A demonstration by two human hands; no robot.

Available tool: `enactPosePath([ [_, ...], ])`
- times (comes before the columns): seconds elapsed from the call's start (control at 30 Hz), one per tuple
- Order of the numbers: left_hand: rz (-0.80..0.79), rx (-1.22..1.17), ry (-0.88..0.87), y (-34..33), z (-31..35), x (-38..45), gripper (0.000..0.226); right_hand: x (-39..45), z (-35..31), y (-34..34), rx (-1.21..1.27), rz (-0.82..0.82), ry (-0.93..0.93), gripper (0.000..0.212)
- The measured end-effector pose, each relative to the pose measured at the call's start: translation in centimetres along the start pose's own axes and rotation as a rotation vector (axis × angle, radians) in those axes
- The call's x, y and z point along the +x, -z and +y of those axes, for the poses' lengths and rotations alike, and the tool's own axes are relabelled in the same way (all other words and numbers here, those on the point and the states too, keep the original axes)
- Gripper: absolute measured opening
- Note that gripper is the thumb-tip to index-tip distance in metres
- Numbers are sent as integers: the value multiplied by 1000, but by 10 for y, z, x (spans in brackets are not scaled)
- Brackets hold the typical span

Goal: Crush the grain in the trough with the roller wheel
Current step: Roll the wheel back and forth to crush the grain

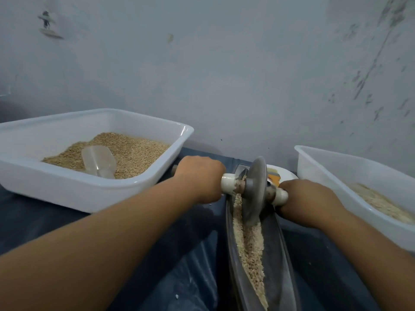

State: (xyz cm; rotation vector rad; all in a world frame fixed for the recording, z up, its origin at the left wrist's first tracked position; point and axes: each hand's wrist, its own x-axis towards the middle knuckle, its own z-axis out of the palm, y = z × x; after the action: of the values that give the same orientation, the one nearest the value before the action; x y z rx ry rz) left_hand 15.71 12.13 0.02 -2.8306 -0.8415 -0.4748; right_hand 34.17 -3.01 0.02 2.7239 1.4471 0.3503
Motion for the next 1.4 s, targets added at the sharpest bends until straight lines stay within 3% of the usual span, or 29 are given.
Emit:
enactPosePath([
  [0.07,76,14,12,-13,-1,-12,18,-11,1,-8,-87,147,11,18],
  [0.13,126,25,15,-21,-2,-16,23,-14,2,-10,-96,191,29,19],
  [0.33,-106,-53,12,-2,-7,18,23,19,-3,15,76,-194,49,12],
  [0.4,-122,-60,11,0,-6,16,23,17,-4,14,70,-165,39,10],
  [0.57,97,65,2,-13,1,-15,26,-13,3,-4,30,-23,34,18],
  [0.7,-1,41,-8,-5,-1,2,23,4,2,9,168,-223,10,9],
  [0.8,-115,18,-13,8,-1,22,23,18,0,17,372,-348,-52,15],
  [0.87,-47,33,-6,8,1,19,23,16,2,12,376,-298,-65,13],
  [0.93,115,89,-23,0,6,0,24,1,6,-3,229,-152,-34,8],
  [1.03,299,120,-101,-14,8,-17,33,-22,11,-17,112,21,-6,15],
  [1.1,273,119,-105,-14,4,-13,33,-21,10,-14,131,-57,-15,15],
  [1.27,35,33,-53,1,1,14,23,9,1,15,367,-359,-33,13],
  [1.33,51,14,-23,-1,1,9,20,10,0,15,319,-307,-31,10],
  [1.4,169,55,2,-13,3,-10,21,-2,0,6,126,-139,-7,7],
])
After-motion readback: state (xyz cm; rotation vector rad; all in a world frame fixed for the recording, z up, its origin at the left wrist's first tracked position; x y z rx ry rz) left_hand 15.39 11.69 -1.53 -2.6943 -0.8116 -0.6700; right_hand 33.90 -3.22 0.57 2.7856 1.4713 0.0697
